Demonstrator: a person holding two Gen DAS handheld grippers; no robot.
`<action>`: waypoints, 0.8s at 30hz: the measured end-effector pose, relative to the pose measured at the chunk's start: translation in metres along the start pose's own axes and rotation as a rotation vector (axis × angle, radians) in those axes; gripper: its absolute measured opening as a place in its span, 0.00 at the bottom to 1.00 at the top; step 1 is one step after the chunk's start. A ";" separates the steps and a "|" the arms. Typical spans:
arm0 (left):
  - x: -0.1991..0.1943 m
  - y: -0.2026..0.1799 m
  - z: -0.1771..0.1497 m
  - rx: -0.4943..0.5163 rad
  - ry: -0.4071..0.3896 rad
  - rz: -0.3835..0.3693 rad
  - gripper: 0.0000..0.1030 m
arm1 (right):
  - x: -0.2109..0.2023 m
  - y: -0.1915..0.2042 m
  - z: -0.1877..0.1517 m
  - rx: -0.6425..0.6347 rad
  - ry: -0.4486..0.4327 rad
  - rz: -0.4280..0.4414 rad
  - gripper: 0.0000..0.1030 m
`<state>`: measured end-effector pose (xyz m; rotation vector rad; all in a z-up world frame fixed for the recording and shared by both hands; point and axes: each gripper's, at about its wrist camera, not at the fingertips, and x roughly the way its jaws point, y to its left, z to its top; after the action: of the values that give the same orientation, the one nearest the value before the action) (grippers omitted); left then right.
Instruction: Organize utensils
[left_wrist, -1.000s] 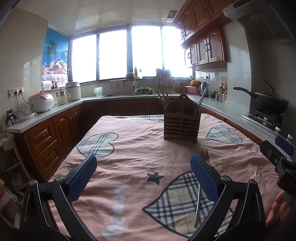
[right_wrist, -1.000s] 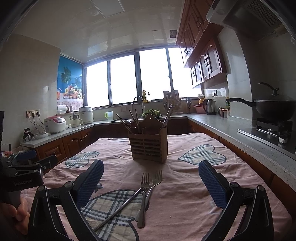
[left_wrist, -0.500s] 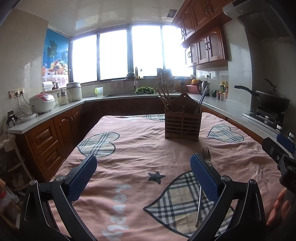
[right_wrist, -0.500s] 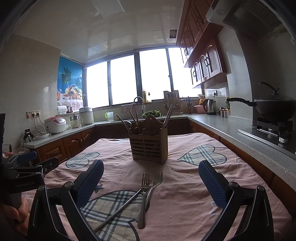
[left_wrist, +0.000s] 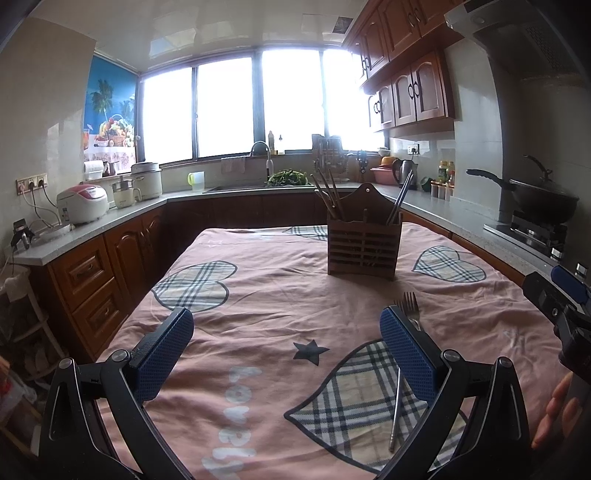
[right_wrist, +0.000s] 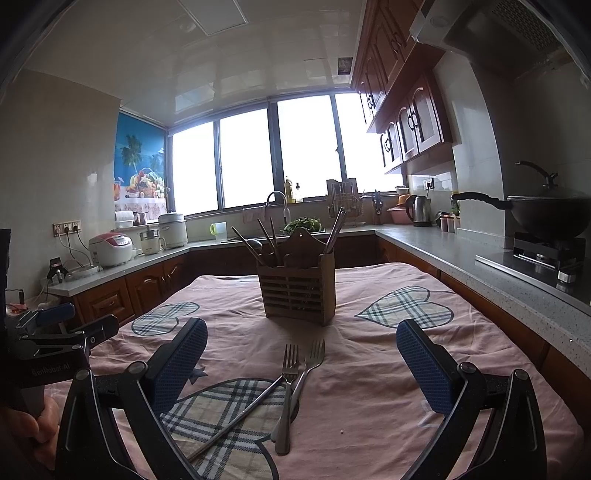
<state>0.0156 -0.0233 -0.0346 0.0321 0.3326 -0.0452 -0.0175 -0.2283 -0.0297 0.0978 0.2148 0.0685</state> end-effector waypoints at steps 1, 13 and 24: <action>0.000 0.000 0.000 0.000 0.000 0.000 1.00 | 0.000 0.000 0.000 0.001 0.000 0.000 1.00; 0.002 -0.001 0.000 0.008 0.001 -0.004 1.00 | 0.001 0.000 0.000 0.003 0.001 0.001 1.00; 0.002 -0.002 0.000 0.010 0.003 -0.007 1.00 | 0.001 -0.001 0.000 0.010 0.000 0.002 1.00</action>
<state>0.0177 -0.0254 -0.0350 0.0405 0.3358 -0.0539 -0.0166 -0.2290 -0.0300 0.1078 0.2146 0.0692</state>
